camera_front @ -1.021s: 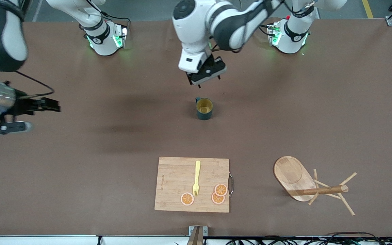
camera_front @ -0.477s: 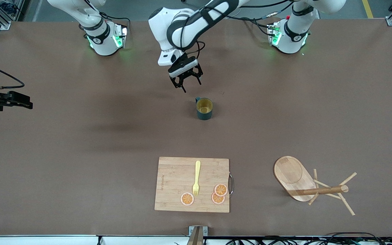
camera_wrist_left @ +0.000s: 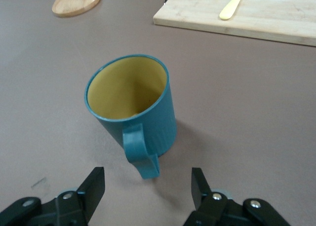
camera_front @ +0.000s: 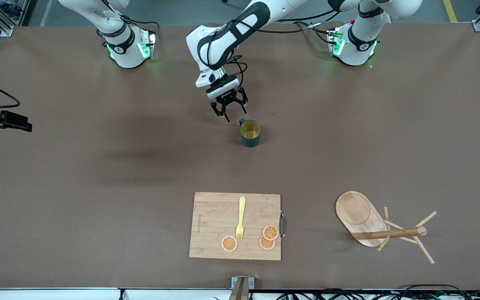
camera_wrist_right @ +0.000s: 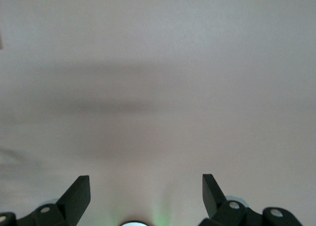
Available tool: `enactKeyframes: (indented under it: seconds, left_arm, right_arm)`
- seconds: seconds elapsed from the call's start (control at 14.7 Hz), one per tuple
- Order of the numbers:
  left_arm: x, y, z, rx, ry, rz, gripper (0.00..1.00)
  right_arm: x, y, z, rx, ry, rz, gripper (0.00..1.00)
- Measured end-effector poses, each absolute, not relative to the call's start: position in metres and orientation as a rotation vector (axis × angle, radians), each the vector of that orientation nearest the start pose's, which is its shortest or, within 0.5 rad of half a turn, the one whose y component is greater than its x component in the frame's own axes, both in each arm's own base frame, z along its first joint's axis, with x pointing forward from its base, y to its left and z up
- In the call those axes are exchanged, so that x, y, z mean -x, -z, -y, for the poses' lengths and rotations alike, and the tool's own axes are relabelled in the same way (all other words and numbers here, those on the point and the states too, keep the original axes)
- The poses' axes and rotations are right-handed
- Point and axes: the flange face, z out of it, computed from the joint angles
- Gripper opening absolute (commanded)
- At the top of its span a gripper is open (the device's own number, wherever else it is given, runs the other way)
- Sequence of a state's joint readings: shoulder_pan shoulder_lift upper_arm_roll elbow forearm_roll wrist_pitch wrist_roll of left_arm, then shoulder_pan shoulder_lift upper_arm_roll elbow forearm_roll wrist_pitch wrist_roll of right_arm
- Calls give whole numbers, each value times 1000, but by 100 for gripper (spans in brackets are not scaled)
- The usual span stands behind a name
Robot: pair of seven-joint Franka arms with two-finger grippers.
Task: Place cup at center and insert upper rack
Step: 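Lower the left gripper onto the mug handle while the right gripper withdraws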
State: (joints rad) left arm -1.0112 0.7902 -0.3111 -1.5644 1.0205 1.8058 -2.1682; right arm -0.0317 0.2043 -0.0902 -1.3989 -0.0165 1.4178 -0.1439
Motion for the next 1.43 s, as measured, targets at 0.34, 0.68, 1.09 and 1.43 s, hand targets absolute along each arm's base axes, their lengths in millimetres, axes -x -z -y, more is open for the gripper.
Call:
enactKeyframes:
  seconds: [0.34, 0.68, 1.09, 1.43]
  left_arm:
    - [-263, -158, 605, 2530, 1078, 468, 64]
    - [-273, -153, 601, 2511, 1113, 569, 48]
    - [-282, -154, 598, 2497, 1125, 590, 2]
    - [-302, -186, 611, 2527, 1101, 722, 0]
  right_arm:
    - [-581, -586, 54, 3133, -280, 76, 100]
    - [-544, -607, 36, 3137, -207, 92, 100]
    - [-523, -628, 21, 3144, -149, 57, 100]
    - [-519, -636, 25, 3146, -113, 44, 100]
